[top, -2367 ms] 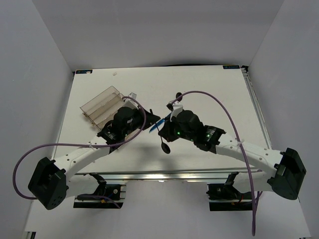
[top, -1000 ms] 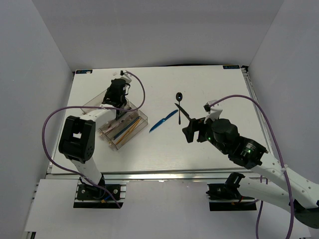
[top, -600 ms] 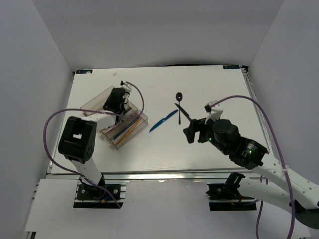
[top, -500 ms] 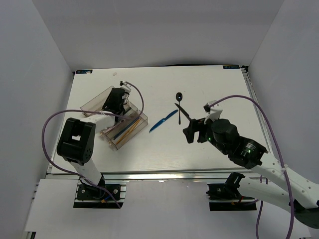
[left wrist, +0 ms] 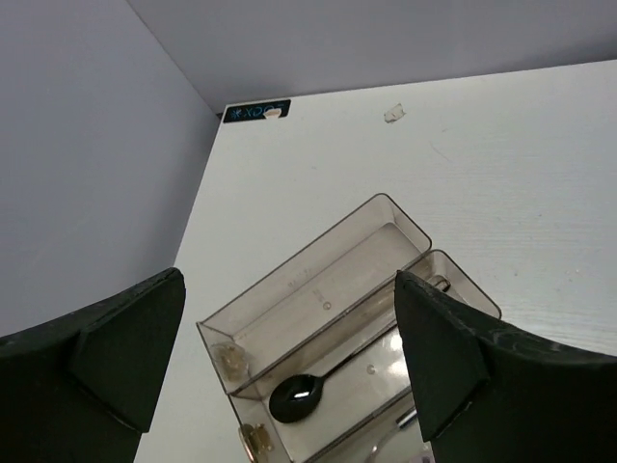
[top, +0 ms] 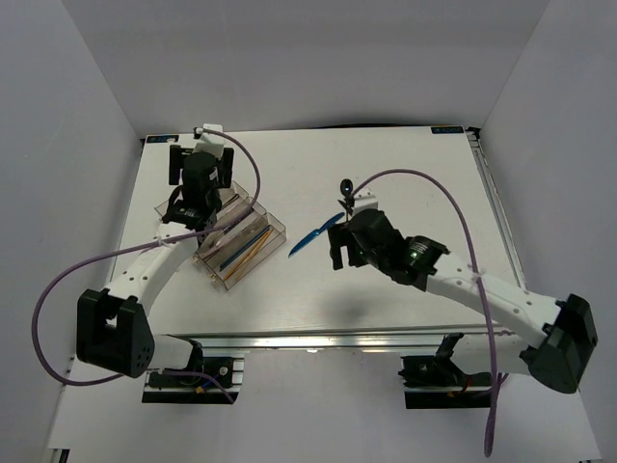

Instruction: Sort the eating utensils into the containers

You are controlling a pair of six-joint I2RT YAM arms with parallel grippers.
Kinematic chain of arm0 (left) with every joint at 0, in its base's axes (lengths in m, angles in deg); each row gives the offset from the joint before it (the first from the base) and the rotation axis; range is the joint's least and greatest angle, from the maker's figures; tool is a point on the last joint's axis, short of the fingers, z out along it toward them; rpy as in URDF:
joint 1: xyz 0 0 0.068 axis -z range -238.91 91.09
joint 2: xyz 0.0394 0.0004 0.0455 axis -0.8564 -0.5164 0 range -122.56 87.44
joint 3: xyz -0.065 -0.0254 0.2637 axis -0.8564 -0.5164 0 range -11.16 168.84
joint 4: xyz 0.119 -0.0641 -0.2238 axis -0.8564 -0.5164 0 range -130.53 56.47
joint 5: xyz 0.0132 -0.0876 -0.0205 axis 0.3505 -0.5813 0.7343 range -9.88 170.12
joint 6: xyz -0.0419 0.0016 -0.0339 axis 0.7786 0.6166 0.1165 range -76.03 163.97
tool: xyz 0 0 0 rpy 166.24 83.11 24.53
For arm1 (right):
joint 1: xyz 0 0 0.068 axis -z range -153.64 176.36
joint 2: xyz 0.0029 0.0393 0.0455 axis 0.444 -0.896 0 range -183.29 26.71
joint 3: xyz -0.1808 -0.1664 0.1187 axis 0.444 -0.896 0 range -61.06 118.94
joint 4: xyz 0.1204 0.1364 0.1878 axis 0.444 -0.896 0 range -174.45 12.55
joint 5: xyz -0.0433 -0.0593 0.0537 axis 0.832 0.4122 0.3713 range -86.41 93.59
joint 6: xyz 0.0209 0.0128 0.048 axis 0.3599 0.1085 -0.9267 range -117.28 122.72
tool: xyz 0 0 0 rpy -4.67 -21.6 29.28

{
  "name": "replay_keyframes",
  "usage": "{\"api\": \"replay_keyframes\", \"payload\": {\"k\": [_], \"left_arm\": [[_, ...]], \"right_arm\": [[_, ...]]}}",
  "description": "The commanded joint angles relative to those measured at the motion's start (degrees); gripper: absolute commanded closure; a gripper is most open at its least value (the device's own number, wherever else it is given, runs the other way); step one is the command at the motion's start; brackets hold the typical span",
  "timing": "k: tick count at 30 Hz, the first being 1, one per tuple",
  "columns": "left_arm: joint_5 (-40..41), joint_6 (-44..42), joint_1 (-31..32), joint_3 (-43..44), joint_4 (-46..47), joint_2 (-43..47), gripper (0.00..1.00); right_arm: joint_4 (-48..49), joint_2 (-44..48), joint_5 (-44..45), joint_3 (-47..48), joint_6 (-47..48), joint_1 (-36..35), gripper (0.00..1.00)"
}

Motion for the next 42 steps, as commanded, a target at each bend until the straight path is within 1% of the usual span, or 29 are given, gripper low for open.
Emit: {"api": "replay_keyframes", "payload": {"k": [1,2,3,4,5,6,7,8,9,10,11,14,15,17,18,19,20,21,23,25,26,27,29,31,35,38,42], "left_arm": [[1.7,6.0,-0.2,2.6,-10.0,3.0,0.02],[2.2,7.9,-0.2,3.9,-11.7,3.8,0.02],[2.9,12.5,-0.2,4.7,-13.7,4.7,0.02],[3.8,15.1,-0.2,5.6,-18.7,6.2,0.02],[4.3,18.4,-0.2,7.0,-21.4,7.0,0.02],[4.4,23.9,-0.2,7.2,-24.3,7.8,0.02],[3.8,26.0,-0.2,7.2,-29.0,8.9,0.02],[1.6,27.7,-0.2,6.5,-30.5,11.5,0.02],[0.2,30.0,-0.2,3.1,-31.4,13.3,0.02],[-1.3,30.6,-0.2,0.4,-31.3,15.4,0.02],[-4.1,31.0,-0.2,-5.6,-30.6,20.1,0.02],[-5.9,30.6,-0.2,-14.4,-27.0,27.5,0.02],[-5.9,30.7,-0.2,-16.1,-27.1,31.0,0.02],[-6.0,31.4,-0.2,-17.5,-28.1,33.5,0.02],[-6.4,31.3,-0.2,-17.6,-27.8,35.2,0.02],[-7.1,31.1,-0.2,-18.2,-26.6,36.0,0.02],[-7.4,30.9,-0.2,-18.5,-26.1,36.3,0.02],[-8.3,30.8,-0.2,-18.7,-25.9,36.5,0.02],[-8.9,30.7,-0.2,-18.4,-26.2,36.1,0.02],[-9.4,30.5,-0.1,-18.1,-26.4,35.0,0.02],[-9.4,30.4,-0.2,-18.1,-26.5,34.7,0.02],[-9.5,30.4,-0.2,-18.0,-26.5,34.6,0.02],[-10.0,30.3,-0.2,-18.0,-26.6,34.5,0.02],[-10.4,30.2,-0.1,-18.1,-26.3,34.6,0.02],[-10.9,30.1,-0.2,-18.2,-26.0,35.1,0.02],[-10.6,30.0,-0.2,-18.2,-26.0,35.0,0.02],[-10.8,29.9,-0.2,-18.2,-26.0,35.3,0.02]], "right_arm": [[0.9,-4.4,-1.0,5.3,-0.2,1.6,0.1],[0.8,-5.9,-1.9,6.2,-0.2,2.4,0.11],[0.5,-9.7,-3.3,7.4,-0.4,3.1,0.11],[-0.6,-11.7,-3.9,8.6,-0.6,4.8,0.11],[-1.3,-13.7,-4.0,11.4,-0.8,5.5,0.11],[-2.3,-17.9,-2.6,13.0,-2.0,6.2,0.11],[-4.5,-20.1,-1.9,14.7,-2.6,7.8,0.12],[-5.1,-22.2,-1.6,17.6,-3.0,8.7,0.13],[-5.4,-26.1,-1.7,18.7,-3.3,9.6,0.18],[-5.4,-28.0,-2.3,19.8,-3.3,11.5,0.22],[-5.3,-31.4,-3.3,22.0,-3.3,13.6,0.3],[-5.6,-37.4,-4.5,25.4,-2.6,16.3,0.44],[-5.7,-38.7,-4.3,28.1,-2.5,16.9,0.48],[-6.8,-43.0,-4.1,31.4,-1.2,18.5,0.51],[-7.2,-44.3,-4.1,35.0,-0.8,19.4,0.56],[-7.6,-45.9,-4.0,36.8,-0.1,19.7,0.58],[-8.2,-49.2,-3.6,38.9,-0.1,20.1,0.58],[-9.8,-50.8,-3.6,43.0,-0.1,20.8,0.6],[-11.7,-55.5,-3.1,46.9,-0.4,21.4,0.63],[-13.3,-58.1,-2.7,51.3,-0.4,22.3,0.66],[-13.6,-60.0,-2.3,52.4,-0.4,22.6,0.66],[-14.0,-60.8,-2.2,53.5,-0.4,23.2,0.68],[-14.6,-62.9,-2.4,55.8,-0.2,23.7,0.7],[-14.3,-63.9,-2.9,56.9,0.7,24.2,0.74],[-14.5,-67.2,-3.4,60.5,3.0,24.6,0.78],[-15.4,-69.2,-3.0,62.5,3.3,24.9,0.78],[-14.8,-70.3,-3.7,62.6,3.3,25.4,0.79]]}}
